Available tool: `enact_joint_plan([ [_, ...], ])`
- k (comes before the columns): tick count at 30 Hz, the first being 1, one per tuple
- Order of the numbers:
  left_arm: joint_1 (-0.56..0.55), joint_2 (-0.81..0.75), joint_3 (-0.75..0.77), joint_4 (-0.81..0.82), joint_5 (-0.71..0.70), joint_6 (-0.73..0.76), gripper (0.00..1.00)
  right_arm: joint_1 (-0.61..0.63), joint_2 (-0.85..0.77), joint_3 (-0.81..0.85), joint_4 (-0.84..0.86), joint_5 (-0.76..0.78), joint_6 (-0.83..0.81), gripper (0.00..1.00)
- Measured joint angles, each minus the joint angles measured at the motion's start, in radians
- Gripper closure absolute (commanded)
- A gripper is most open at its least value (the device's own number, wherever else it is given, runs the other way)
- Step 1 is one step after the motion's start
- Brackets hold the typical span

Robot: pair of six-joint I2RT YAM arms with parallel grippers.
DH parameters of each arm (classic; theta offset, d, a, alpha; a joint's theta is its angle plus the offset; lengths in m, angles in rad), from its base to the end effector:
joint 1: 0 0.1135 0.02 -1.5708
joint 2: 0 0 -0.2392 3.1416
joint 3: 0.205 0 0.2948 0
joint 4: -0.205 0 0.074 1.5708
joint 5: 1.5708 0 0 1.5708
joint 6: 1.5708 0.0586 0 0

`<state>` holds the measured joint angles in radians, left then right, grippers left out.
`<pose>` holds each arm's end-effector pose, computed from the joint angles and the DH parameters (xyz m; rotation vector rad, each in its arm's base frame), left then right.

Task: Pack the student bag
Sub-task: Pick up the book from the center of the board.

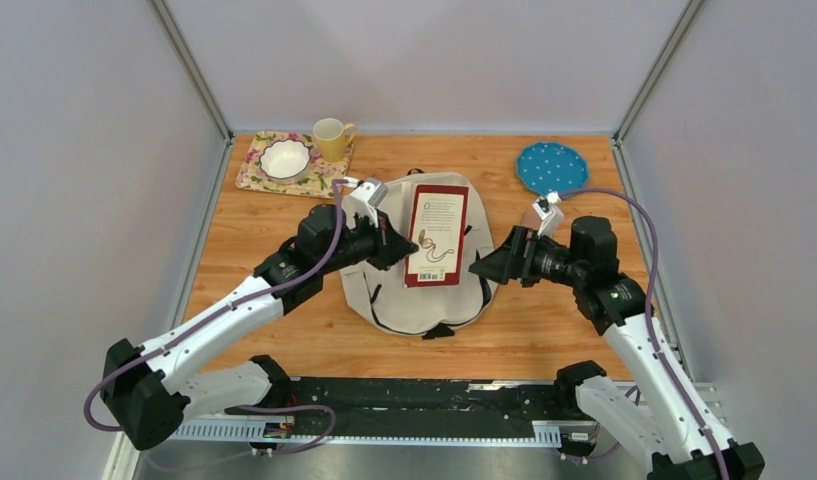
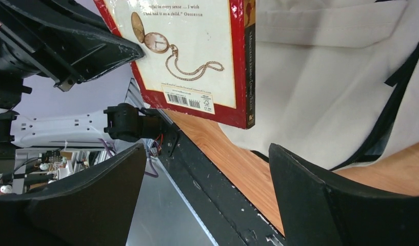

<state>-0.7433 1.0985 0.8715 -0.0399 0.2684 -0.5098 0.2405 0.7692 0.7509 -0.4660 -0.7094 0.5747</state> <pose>0.2338 -0.2360 0.2856 0.4312 1.9332 -1.0973 0.2266 0.0949 0.2794 -0.1140 2.1514 1.2182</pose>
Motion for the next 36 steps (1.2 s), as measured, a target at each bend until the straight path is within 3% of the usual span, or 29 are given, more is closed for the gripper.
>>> enact_joint_plan([
  [11, 0.004, -0.231, -0.096, -0.118, -0.143, -0.001, 1.0, 0.197, 0.107, 0.096, 0.015, 0.09, -0.038, 0.07],
  [22, 0.005, -0.332, -0.134, -0.185, -0.198, -0.02, 1.0, 0.371, 0.1, 0.112, -0.024, 0.227, 0.018, 0.07],
  [27, 0.005, -0.355, -0.152, -0.195, -0.162, -0.049, 1.0, 0.396, 0.06, 0.063, 0.035, 0.271, 0.085, 0.07],
  [36, 0.005, -0.352, -0.247, -0.013, 0.107, -0.147, 1.0, 0.401, 0.096, -0.022, 0.184, 0.333, 0.12, 0.08],
])
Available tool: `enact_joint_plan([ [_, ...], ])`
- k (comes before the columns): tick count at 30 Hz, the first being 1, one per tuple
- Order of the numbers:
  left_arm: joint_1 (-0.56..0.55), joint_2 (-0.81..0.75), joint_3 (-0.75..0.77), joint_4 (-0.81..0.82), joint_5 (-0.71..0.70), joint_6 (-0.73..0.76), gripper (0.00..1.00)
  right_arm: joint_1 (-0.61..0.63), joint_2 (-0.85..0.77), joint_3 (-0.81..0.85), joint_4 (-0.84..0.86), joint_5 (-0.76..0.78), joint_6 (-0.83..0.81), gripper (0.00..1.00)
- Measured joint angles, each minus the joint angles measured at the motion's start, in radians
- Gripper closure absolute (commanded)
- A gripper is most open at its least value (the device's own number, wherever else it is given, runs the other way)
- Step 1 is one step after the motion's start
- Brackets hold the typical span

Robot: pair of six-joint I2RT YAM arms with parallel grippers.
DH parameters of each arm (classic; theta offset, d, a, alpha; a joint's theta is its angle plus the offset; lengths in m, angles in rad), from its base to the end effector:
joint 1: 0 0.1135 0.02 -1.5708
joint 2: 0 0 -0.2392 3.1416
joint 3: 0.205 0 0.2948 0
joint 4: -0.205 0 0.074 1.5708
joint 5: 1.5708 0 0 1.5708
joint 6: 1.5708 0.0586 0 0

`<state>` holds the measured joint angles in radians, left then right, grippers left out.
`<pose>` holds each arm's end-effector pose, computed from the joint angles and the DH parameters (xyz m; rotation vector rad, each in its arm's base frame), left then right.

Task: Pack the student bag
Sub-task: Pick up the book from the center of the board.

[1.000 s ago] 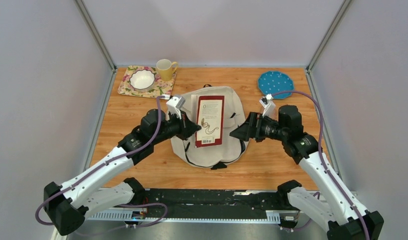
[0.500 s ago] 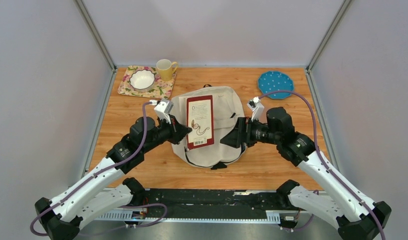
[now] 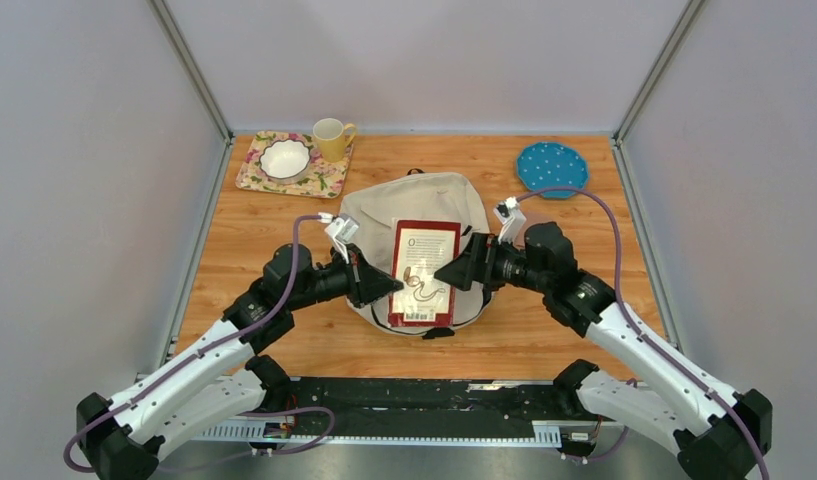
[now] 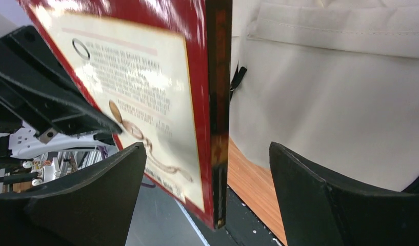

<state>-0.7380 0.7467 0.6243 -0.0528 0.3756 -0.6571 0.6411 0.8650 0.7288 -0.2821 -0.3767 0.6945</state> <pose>0.1814 -0.1941 0.2779 0.3817 1.8977 -1.3080 0.2086 0.1826 0.2636 -0.2099 2.1681 1.1934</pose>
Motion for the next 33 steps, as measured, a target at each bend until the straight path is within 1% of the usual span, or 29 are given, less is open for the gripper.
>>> enact_joint_plan([
  [1, 0.0, 0.0, -0.015, 0.014, 0.022, -0.007, 1.0, 0.0, 0.018, 0.001, 0.009, -0.001, -0.003, 0.09],
  [2, 0.0, 0.0, -0.036, 0.037, 0.048, -0.016, 1.0, 0.0, 0.04, 0.002, 0.02, -0.006, -0.007, 0.14],
  [5, 0.0, -0.007, -0.09, 0.094, 0.105, -0.038, 1.0, 0.0, 0.087, 0.003, 0.073, -0.048, -0.008, 0.38],
  [7, 0.0, -0.016, -0.115, 0.116, 0.127, -0.048, 1.0, 0.0, 0.097, 0.002, 0.12, -0.083, 0.005, 0.48],
  [8, 0.0, -0.018, -0.117, 0.118, 0.134, -0.048, 1.0, 0.0, 0.095, -0.003, 0.149, -0.098, 0.015, 0.59],
  [10, 0.004, -0.026, -0.117, 0.129, 0.146, -0.048, 1.0, -0.006, 0.074, -0.04, 0.231, -0.111, 0.042, 0.73],
  [11, 0.006, -0.031, -0.117, 0.132, 0.152, -0.047, 1.0, -0.01, 0.062, -0.059, 0.261, -0.121, 0.052, 0.97],
  [12, 0.006, -0.031, -0.117, 0.131, 0.158, -0.047, 1.0, -0.013, 0.045, -0.082, 0.296, -0.131, 0.066, 1.0],
  [14, 0.008, -0.021, -0.117, 0.13, 0.171, -0.049, 1.0, -0.013, 0.012, -0.112, 0.332, -0.151, 0.082, 1.0],
  [15, 0.008, -0.014, -0.117, 0.132, 0.173, -0.049, 0.97, -0.016, -0.005, -0.123, 0.338, -0.154, 0.089, 1.0],
  [16, 0.008, -0.008, -0.116, 0.132, 0.173, -0.05, 0.86, -0.017, -0.015, -0.127, 0.339, -0.158, 0.09, 1.0],
  [17, 0.008, 0.0, -0.116, 0.132, 0.173, -0.05, 0.48, -0.017, -0.023, -0.127, 0.338, -0.162, 0.092, 1.0],
  [18, 0.008, 0.005, -0.116, 0.13, 0.167, -0.048, 0.36, -0.017, -0.031, -0.127, 0.337, -0.163, 0.092, 1.0],
  [19, 0.008, 0.009, -0.116, 0.126, 0.158, -0.041, 0.29, -0.017, -0.038, -0.127, 0.334, -0.163, 0.095, 1.0],
  [23, 0.006, 0.021, -0.099, 0.083, 0.111, -0.027, 0.28, -0.002, -0.108, -0.156, 0.33, -0.174, 0.11, 1.0],
  [26, 0.006, 0.018, -0.095, 0.087, 0.076, -0.026, 0.28, 0.0, -0.159, -0.174, 0.333, -0.179, 0.123, 1.0],
  [29, 0.005, 0.016, -0.096, 0.122, 0.056, -0.034, 0.27, -0.001, -0.167, -0.175, 0.36, -0.198, 0.141, 1.0],
  [33, 0.007, 0.027, -0.102, 0.217, 0.071, -0.055, 0.26, -0.001, -0.164, -0.175, 0.378, -0.225, 0.158, 1.0],
])
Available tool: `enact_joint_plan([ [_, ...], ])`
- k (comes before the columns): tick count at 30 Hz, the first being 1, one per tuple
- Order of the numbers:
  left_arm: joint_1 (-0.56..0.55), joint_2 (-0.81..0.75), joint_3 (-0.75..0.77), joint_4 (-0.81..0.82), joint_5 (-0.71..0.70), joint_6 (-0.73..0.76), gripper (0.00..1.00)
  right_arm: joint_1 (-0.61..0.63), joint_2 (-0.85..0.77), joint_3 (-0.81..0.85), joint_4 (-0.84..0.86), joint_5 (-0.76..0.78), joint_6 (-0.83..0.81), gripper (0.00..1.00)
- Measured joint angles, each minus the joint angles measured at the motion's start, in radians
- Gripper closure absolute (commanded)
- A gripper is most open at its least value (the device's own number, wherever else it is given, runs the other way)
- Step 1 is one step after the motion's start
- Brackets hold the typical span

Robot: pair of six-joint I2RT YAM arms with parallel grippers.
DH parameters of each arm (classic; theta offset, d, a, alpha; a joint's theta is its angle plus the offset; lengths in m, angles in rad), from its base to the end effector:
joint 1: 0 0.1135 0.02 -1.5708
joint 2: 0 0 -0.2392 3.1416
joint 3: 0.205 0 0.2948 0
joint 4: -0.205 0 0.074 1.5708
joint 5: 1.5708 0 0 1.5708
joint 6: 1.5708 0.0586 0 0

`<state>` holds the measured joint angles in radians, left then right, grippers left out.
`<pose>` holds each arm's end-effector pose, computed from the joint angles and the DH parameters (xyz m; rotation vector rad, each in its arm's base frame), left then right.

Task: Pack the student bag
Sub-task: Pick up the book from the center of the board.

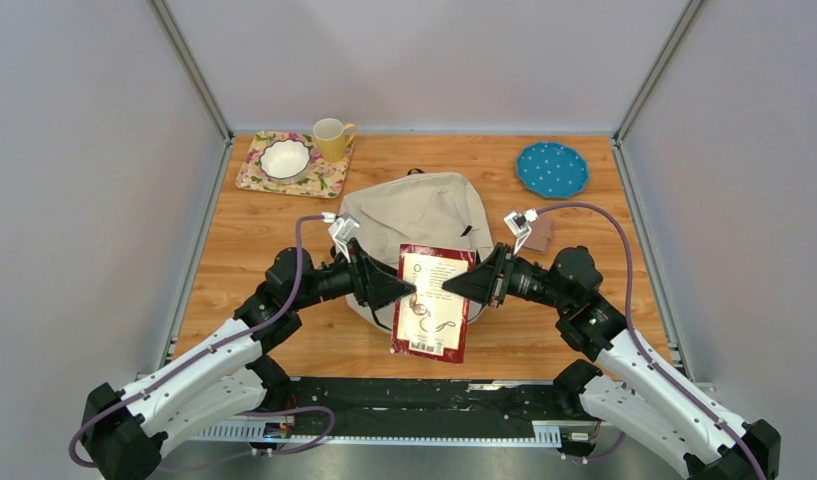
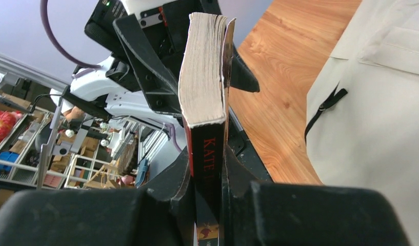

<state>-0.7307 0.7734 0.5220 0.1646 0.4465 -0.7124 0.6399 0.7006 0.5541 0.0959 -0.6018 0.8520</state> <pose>0.1840 -0.1988 0.2559 0.3975 1.8260 -1.4198 0.1836 0.1780 0.2788 -0.3382 1.8501 1.5749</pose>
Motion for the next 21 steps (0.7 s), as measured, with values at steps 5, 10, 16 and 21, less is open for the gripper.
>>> enact_joint_plan([
  [5, 0.014, 0.069, -0.002, 0.17, 0.081, -0.055, 0.26, 0.0, 0.015, 0.0, 0.035, -0.063, 0.01, 1.0],
  [10, 0.026, 0.116, -0.006, 0.29, 0.161, -0.111, 0.25, 0.001, 0.06, 0.002, 0.066, -0.162, 0.011, 1.0],
  [16, 0.045, 0.175, -0.033, 0.457, 0.29, -0.21, 0.49, 0.001, 0.098, 0.042, 0.074, -0.286, -0.035, 1.0],
  [21, 0.046, 0.203, -0.036, 0.568, 0.389, -0.277, 1.0, 0.0, 0.144, 0.106, -0.024, -0.32, -0.135, 1.0],
])
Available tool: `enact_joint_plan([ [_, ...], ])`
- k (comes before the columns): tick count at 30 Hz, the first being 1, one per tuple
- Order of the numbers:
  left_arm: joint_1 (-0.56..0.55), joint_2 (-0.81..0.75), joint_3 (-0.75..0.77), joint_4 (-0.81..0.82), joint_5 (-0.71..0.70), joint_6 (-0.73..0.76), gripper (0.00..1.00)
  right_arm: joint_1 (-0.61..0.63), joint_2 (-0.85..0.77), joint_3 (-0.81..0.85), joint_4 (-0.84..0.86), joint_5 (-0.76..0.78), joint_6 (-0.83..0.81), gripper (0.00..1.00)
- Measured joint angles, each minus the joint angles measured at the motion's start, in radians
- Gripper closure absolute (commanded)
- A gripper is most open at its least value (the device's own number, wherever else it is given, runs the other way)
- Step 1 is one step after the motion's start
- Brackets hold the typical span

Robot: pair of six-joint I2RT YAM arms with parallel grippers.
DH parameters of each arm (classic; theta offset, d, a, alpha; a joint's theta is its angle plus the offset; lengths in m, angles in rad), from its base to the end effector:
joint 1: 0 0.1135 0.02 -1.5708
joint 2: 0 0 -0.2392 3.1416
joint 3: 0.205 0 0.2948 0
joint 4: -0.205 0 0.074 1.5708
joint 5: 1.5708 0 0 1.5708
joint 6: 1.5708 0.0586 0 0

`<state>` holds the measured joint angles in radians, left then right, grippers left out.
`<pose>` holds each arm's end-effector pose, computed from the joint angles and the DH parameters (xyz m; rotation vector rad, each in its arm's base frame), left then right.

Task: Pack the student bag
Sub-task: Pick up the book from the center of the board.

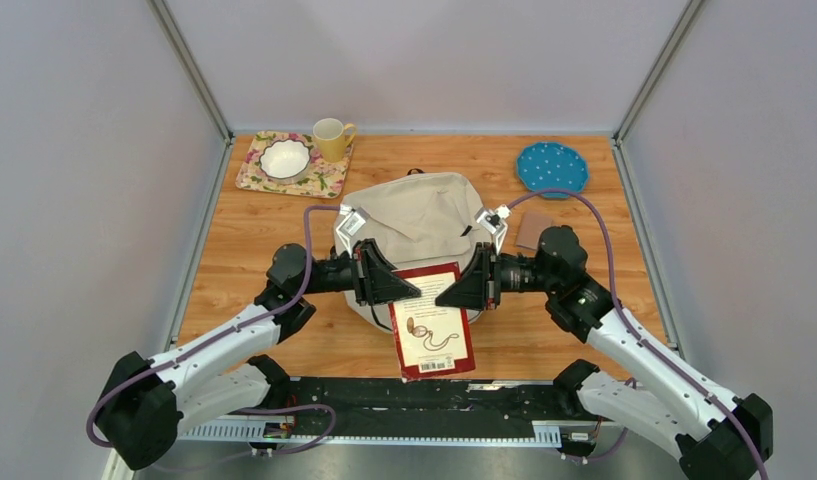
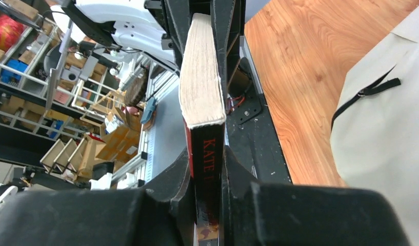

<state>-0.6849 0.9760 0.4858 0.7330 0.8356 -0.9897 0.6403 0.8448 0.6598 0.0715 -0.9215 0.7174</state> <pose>0.1885 -0.2101 0.2559 0.6126 1.6097 -1.8673 0.1844 0.1956 0.2859 -0.7331 1.8436 1.7173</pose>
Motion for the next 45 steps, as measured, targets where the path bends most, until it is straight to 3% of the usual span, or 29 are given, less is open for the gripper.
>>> enact_joint_plan([
  [3, 0.002, -0.014, 0.0, -0.019, -0.003, 0.009, 1.0, -0.001, 0.026, 0.046, -0.072, 0.007, -0.064, 1.0],
  [6, 0.004, -0.048, 0.0, -0.076, -0.032, 0.042, 1.0, 0.0, 0.049, 0.086, -0.138, 0.022, -0.117, 0.87],
  [7, 0.004, -0.063, 0.0, -0.105, -0.044, 0.058, 1.0, 0.001, 0.055, 0.097, -0.16, 0.034, -0.131, 0.64],
  [8, 0.004, -0.08, 0.001, -0.142, -0.063, 0.079, 1.0, 0.005, 0.062, 0.109, -0.187, 0.052, -0.146, 0.49],
  [10, 0.001, -0.105, 0.01, -0.221, -0.098, 0.121, 1.0, 0.009, 0.069, 0.124, -0.232, 0.107, -0.159, 0.33],
  [12, 0.001, -0.134, 0.011, -0.315, -0.155, 0.172, 1.0, 0.002, 0.071, 0.132, -0.277, 0.177, -0.167, 0.29],
  [20, 0.001, -0.214, 0.01, -0.535, -0.411, 0.258, 1.0, -0.007, 0.008, 0.076, -0.392, 0.476, -0.117, 0.26],
  [27, 0.005, -0.333, -0.079, -0.518, -0.637, 0.233, 1.0, -0.009, -0.129, -0.124, -0.367, 0.536, 0.037, 0.26],
  [33, 0.014, -0.364, -0.204, -0.364, -0.693, 0.137, 1.0, -0.009, -0.147, -0.268, -0.211, 0.503, 0.213, 0.24],
  [45, 0.039, -0.192, -0.341, 0.174, -0.632, -0.117, 1.0, -0.008, -0.051, -0.287, 0.024, 0.481, 0.386, 0.23],
])
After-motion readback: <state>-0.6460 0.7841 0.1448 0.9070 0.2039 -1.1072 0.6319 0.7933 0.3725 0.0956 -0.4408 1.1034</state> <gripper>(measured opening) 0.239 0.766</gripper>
